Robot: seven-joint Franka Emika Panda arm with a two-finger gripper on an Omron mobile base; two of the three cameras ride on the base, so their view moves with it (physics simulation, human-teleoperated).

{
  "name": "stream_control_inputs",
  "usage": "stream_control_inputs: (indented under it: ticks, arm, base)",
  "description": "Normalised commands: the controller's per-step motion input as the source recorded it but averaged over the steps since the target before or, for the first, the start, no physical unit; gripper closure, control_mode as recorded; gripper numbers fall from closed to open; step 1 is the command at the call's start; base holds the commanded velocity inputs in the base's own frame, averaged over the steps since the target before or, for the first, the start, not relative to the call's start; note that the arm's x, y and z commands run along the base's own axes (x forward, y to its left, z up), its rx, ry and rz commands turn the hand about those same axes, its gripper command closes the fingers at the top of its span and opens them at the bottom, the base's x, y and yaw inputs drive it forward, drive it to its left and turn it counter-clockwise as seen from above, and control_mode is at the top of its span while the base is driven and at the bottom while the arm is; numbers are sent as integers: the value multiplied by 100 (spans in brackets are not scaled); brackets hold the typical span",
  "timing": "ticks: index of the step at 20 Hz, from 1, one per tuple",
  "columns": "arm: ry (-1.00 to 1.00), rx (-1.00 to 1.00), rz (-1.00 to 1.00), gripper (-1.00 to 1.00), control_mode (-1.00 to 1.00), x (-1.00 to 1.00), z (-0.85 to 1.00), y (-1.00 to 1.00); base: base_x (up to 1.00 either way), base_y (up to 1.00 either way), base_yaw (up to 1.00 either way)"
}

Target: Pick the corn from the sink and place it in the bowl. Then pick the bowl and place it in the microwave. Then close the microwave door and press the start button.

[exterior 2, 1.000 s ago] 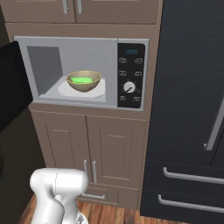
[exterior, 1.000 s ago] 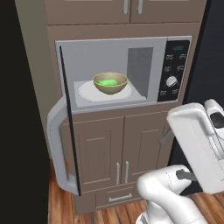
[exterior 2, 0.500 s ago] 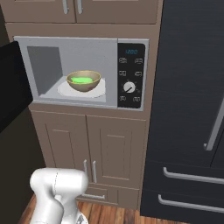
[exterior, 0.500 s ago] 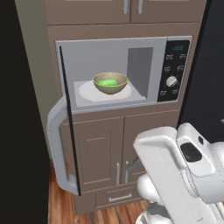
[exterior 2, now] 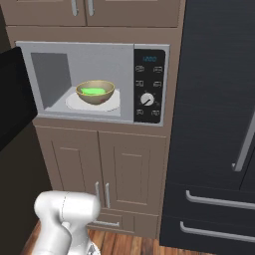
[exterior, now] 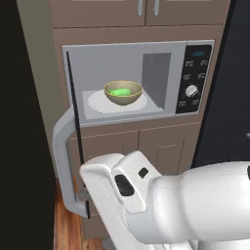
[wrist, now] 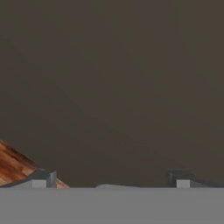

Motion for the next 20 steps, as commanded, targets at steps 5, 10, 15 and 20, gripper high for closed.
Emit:
stream_control_inputs:
  ticks: [5, 10, 15, 20]
  arm:
    - [-1, -8, -21, -100, -100, 90, -29, 88]
    - [-3, -8, -20, -100, -100, 99, -27, 80]
    - [-3, -7, -19, -100, -100, 78, -37, 56]
    - [0, -2, -22, -100, -100, 57, -15, 10]
  base:
    - [0, 0, 0]
    - [0, 0, 0]
    - [0, 0, 0]
    - [0, 0, 0]
